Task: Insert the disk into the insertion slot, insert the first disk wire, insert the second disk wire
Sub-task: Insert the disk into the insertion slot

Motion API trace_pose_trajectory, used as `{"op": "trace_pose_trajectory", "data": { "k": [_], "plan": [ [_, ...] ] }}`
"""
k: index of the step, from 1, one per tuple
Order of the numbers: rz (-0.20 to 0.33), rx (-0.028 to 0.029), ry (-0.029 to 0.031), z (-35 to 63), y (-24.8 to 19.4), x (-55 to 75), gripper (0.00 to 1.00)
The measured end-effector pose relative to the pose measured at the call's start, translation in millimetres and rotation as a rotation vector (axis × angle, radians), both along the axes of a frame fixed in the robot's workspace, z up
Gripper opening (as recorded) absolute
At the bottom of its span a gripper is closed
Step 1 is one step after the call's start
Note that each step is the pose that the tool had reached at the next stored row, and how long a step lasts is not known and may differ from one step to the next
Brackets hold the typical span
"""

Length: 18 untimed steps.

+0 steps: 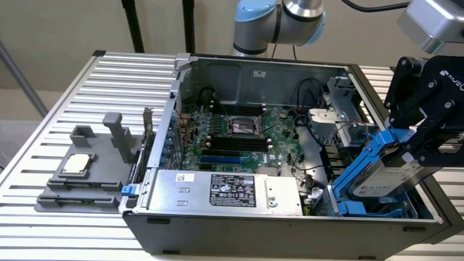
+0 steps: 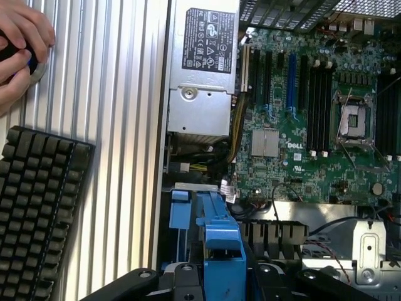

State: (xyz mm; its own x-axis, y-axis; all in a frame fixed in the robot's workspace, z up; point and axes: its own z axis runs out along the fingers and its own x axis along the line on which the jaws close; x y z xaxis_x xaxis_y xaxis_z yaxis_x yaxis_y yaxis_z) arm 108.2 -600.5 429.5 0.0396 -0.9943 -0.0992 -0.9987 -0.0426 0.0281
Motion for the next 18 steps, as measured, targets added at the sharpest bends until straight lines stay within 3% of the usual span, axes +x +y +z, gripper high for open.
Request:
{"op": "trace_pose_trajectory", "data": {
  "k": [14, 16, 18],
  "plan": [
    [0.004, 0.0010, -0.0008, -2.1, 2.2, 0.1, 0.33],
    [0.004, 0.0003, -0.0007, -1.9, 2.1, 0.0, 0.40],
    [0.005, 0.0002, -0.0007, -1.9, 2.1, 0.0, 0.40]
  ]
}}
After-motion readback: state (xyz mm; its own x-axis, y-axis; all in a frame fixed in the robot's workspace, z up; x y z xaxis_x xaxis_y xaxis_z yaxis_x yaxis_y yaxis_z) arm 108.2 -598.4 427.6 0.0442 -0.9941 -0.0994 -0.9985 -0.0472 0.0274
